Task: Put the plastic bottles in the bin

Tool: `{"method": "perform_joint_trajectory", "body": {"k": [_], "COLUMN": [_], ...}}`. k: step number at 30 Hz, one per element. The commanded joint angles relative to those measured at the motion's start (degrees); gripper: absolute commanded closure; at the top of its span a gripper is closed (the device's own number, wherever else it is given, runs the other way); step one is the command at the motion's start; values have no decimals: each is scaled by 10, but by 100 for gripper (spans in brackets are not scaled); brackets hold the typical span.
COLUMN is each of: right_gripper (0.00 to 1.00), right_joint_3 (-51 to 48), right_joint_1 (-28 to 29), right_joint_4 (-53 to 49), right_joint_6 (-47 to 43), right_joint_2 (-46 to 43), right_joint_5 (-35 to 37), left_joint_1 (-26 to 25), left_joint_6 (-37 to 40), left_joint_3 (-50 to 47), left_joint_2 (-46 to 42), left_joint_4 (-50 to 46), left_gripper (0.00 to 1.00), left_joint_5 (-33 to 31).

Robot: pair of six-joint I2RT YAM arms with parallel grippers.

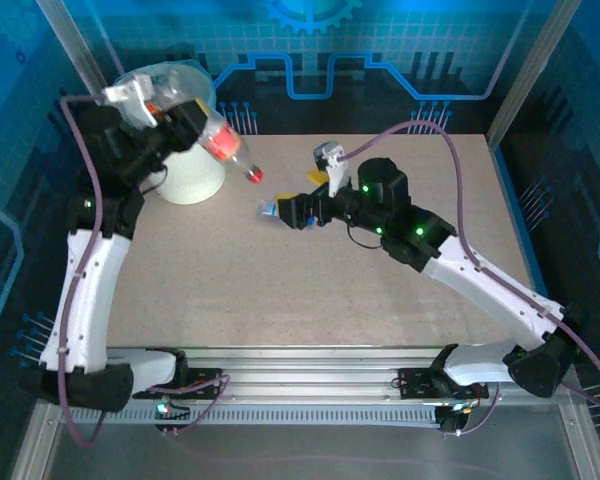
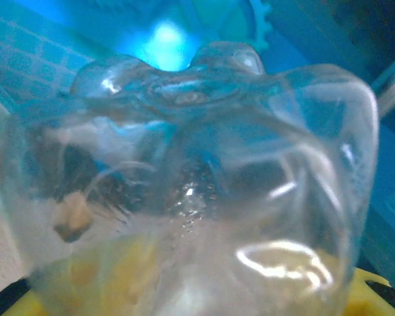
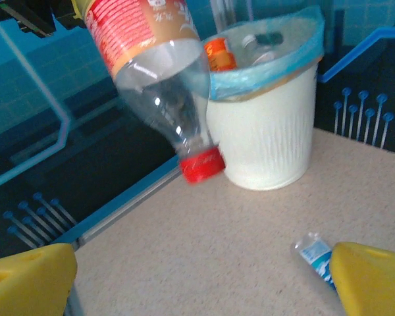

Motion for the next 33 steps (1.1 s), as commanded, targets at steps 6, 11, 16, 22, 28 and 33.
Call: {"method": "perform_joint_trajectory", "body": {"k": [6,11,16,22,28,33], "right_gripper": [0,0,0,0,0,0], "right_joint_3": [177,258,309,338,362,370], "right_joint_1": [2,-3,-10,-19,-24,-25], "right_joint_4": [-66,-103,-127,-141,-155,-159], "right_joint_6": [-31,-42,-46,-32,-27,-26], "right_joint_2": [119,181,223,254,273,278], "right_joint_5": [-10,-37,-63,-89,-100,-105], "left_joint_1": [101,135,163,175,179,182], "left_joint_6": [-46,-57,-83,-91,-93,-85], "left_joint_3": [158,268,380,439,448,447], "left_joint_2": [167,285,391,459,480,475], "left_joint_4": [42,32,2,-5,-21,-32], "left_gripper": [61,60,59,55,31,13], "left_joint_5": [-52,-77,-68,-73,-67,-68]}}
